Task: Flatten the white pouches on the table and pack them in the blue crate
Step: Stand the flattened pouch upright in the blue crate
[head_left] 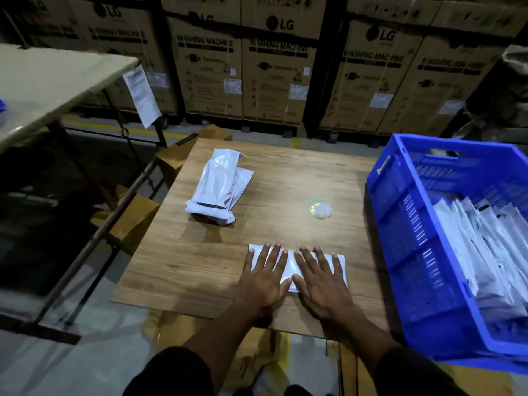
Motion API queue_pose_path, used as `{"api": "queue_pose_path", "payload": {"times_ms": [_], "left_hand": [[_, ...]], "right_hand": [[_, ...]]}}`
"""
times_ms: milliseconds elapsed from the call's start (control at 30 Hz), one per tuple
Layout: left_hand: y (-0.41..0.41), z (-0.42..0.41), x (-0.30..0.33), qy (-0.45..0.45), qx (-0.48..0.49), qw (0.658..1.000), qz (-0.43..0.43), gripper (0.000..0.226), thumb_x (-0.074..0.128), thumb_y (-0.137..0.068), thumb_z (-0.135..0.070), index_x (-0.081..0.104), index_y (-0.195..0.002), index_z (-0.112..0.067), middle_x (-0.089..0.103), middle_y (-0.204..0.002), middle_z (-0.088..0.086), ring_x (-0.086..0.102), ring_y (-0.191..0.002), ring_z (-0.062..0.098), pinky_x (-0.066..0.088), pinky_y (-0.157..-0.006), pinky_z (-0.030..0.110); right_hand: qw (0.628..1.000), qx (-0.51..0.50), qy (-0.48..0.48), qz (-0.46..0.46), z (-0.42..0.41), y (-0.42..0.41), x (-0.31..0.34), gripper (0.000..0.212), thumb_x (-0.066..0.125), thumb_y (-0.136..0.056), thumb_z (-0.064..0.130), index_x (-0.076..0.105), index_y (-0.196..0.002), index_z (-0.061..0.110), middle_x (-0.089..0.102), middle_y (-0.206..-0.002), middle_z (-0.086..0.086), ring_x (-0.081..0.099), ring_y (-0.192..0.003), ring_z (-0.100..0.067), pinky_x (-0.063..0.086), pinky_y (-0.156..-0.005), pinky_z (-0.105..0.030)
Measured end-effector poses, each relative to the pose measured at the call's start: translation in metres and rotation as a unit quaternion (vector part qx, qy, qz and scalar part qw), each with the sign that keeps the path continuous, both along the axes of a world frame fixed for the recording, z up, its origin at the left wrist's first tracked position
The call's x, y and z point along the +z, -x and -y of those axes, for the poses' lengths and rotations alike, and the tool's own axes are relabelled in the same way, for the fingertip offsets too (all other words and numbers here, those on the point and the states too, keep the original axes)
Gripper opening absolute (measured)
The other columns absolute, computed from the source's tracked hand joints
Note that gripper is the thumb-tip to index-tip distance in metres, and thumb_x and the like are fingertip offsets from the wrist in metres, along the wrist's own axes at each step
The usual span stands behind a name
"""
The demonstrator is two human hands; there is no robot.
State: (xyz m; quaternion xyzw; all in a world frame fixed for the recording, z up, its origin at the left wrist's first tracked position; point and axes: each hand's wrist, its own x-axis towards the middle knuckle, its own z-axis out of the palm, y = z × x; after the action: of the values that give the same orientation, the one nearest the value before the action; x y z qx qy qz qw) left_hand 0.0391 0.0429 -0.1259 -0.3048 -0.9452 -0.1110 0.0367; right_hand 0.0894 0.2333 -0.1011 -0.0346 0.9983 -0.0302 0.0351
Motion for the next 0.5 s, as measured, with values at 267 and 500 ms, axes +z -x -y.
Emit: {"api": "queue_pose_path", "payload": {"times_ms": [267,500], "left_hand": [[-0.006,0.004,-0.017,-0.011,-0.01,1.0,-0.026,0.064,0.03,-0.105,-0.053,0.04,-0.155,-0.015,0.031,-0.164,0.008,0.027,-0.152,0.032,0.019,-0.121,0.058],[-0.008,0.004,-0.02,-0.022,0.002,1.0,-0.007,0.064,0.035,-0.102,-0.055,0.041,-0.155,-0.02,0.03,-0.165,0.008,0.026,-0.15,0.043,0.019,-0.118,0.058]], "right_hand": [[1.0,0.006,-0.005,0.017,0.002,-0.007,-0.005,0.064,0.011,-0.104,0.054,0.025,-0.158,0.022,0.016,-0.166,0.001,0.009,-0.153,-0.028,0.015,-0.118,-0.059],[0.999,0.006,0.007,0.031,0.001,-0.008,-0.007,0.062,0.01,-0.105,0.054,0.024,-0.158,0.025,0.02,-0.165,0.002,0.017,-0.152,-0.028,0.011,-0.115,-0.054]]}}
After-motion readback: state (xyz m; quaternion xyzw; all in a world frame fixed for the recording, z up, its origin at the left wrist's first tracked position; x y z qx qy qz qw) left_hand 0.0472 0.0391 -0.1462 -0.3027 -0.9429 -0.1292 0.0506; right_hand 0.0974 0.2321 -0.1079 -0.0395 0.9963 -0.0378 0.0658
